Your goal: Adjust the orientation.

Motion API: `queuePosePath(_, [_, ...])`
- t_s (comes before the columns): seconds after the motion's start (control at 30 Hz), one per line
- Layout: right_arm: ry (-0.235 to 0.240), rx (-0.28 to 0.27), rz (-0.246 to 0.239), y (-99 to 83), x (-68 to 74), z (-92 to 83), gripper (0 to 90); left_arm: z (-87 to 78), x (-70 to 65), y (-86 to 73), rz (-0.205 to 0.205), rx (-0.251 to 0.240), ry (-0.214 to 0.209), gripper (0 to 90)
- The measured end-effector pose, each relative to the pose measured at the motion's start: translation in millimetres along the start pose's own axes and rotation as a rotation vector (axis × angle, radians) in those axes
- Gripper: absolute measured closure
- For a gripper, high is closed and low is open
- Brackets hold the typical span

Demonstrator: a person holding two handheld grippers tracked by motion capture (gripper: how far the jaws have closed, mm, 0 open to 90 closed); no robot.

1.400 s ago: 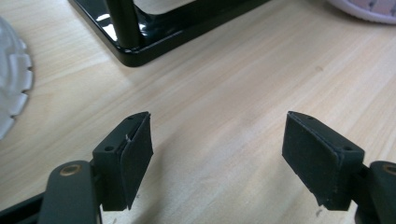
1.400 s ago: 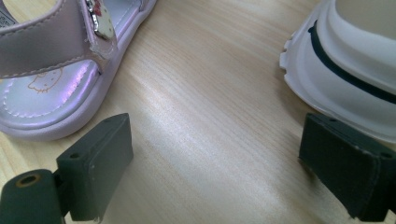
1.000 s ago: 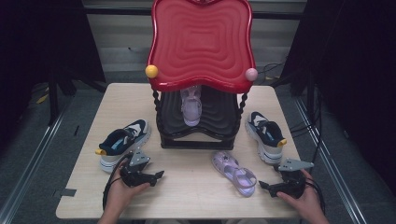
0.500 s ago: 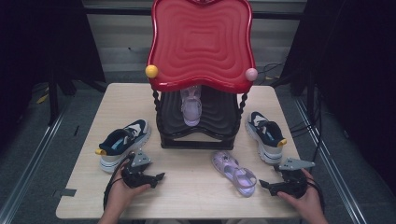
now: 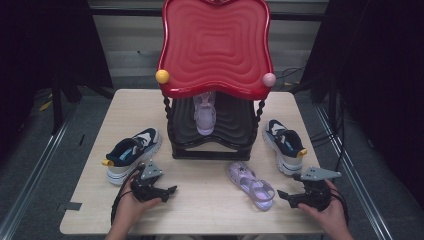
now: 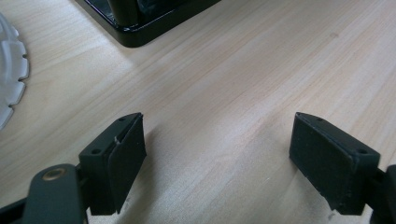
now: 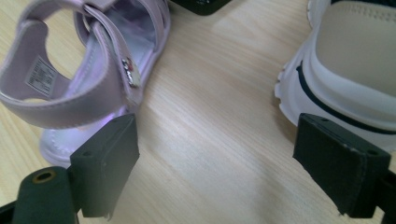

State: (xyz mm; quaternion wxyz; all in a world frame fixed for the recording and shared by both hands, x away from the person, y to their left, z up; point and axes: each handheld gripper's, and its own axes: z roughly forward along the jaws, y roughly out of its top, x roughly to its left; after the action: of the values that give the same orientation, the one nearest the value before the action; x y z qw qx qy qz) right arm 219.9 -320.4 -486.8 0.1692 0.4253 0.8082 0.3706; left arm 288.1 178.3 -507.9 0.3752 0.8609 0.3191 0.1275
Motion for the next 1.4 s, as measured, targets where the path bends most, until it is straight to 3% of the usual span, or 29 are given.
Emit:
queuePosePath(0.6, [0.021,-0.073,-0.01,29.7,6.5,-9.6,17.8,0.6,-0.4,0.1,0.001,0.007,-0.01,15.1])
queuePosePath(1.0, [0.055,-0.111,-0.005,41.0,15.6,-3.4,19.7,0.6,0.2,0.4,0.009,0.007,-0.007,14.8])
queuePosePath(1.4, [0.112,-0.147,0.002,41.4,27.2,8.0,31.8,1.0,0.2,0.6,0.007,0.007,-0.011,14.6])
